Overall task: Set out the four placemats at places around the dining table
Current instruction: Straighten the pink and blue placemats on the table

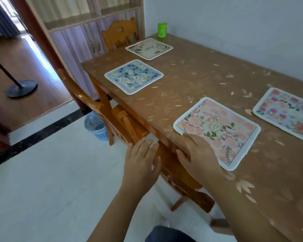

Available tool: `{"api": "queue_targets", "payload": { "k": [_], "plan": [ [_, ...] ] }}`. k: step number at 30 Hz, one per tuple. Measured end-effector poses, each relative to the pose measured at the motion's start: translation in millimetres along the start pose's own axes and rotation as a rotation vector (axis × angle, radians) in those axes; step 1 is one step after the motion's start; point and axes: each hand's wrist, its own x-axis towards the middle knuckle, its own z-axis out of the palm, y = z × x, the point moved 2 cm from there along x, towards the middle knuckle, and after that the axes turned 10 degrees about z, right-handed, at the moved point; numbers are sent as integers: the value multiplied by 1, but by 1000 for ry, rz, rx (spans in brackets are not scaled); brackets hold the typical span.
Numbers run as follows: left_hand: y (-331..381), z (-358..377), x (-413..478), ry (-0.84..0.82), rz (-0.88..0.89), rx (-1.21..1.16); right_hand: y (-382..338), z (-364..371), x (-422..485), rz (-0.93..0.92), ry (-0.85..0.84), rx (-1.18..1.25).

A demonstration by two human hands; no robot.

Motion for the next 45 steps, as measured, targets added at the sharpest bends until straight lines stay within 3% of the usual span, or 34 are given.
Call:
{"api": "queue_targets", "payload": {
  "k": [10, 17, 25, 31, 38, 45],
  "plan": [
    [-38, 37, 104, -94, 285, -114, 21, -4, 46, 277, 168, -15],
    [-54, 81, 165, -253, 525, -342, 29, 5, 46, 549, 231, -26],
    [-76, 128, 201, -472, 788, -340, 26, 20, 65, 732, 315, -112],
    [-64, 163, 196, -572, 908, -327, 52, 43, 60, 821, 229, -98],
    [-50, 201, 189, -624, 941, -330, 108, 70, 62, 852, -13, -106],
    [-37, 229, 180, -651, 915, -324, 145, 93, 57, 896, -95, -24]
  ]
}}
